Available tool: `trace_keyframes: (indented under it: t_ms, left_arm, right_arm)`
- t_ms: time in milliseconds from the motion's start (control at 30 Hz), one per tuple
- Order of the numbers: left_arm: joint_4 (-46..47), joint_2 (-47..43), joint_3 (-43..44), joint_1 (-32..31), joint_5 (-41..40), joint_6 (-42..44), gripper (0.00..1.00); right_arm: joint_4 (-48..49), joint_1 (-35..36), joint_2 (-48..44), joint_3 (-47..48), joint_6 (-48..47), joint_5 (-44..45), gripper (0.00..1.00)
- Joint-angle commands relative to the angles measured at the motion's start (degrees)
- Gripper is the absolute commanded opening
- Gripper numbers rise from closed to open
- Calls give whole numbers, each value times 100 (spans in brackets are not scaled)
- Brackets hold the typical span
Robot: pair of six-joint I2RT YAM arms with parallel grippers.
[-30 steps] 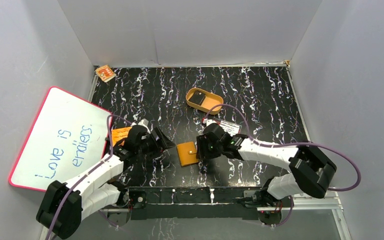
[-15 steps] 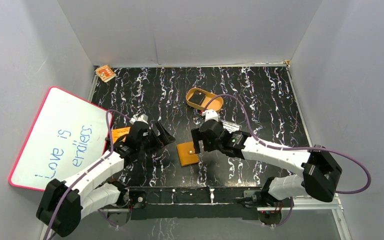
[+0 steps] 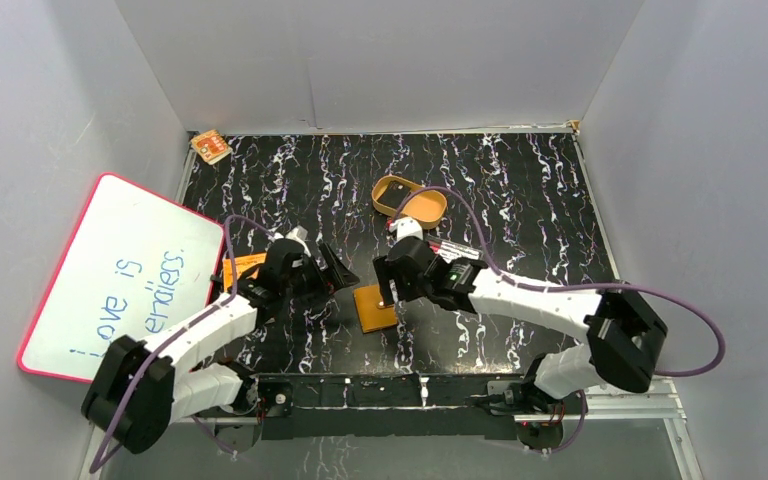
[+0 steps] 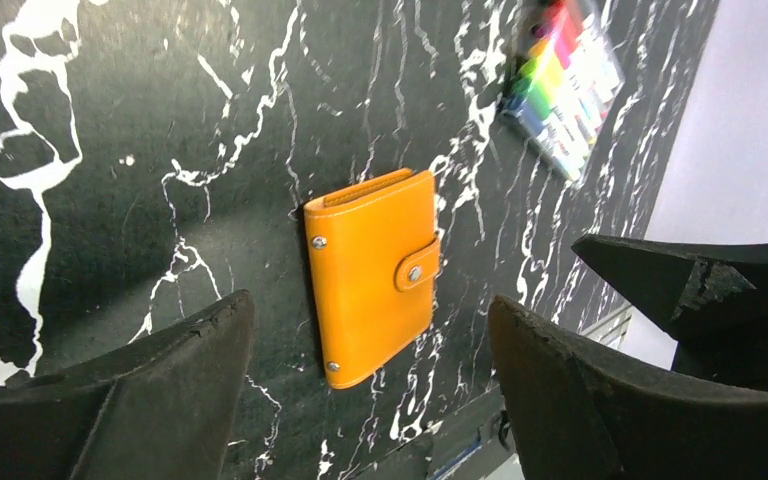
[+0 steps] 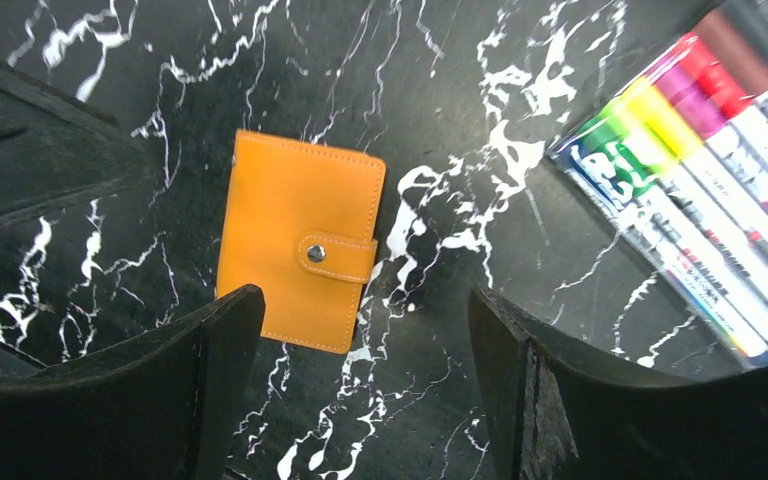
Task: Put the credit cards into the card holder
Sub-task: Open the card holder at the center of the board.
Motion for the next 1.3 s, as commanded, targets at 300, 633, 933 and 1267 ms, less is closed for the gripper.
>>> trace_keyframes:
  t_ms: [300, 633, 933, 1267]
  left_arm:
    - [979, 957, -378, -48, 596, -476, 70]
    - [1808, 1447, -253, -65, 1062, -852, 59]
    - [1865, 1498, -211, -65, 1136, -952, 45]
    - [1981, 1884, -210, -65, 1098, -985, 31]
  right_arm:
    - [322, 419, 964, 210, 316, -264, 59]
    - [133, 463, 1538, 620, 321, -94, 50]
    - [82, 481, 1485, 622, 383, -4, 52]
    - [-26, 542, 1607, 787, 410, 138, 51]
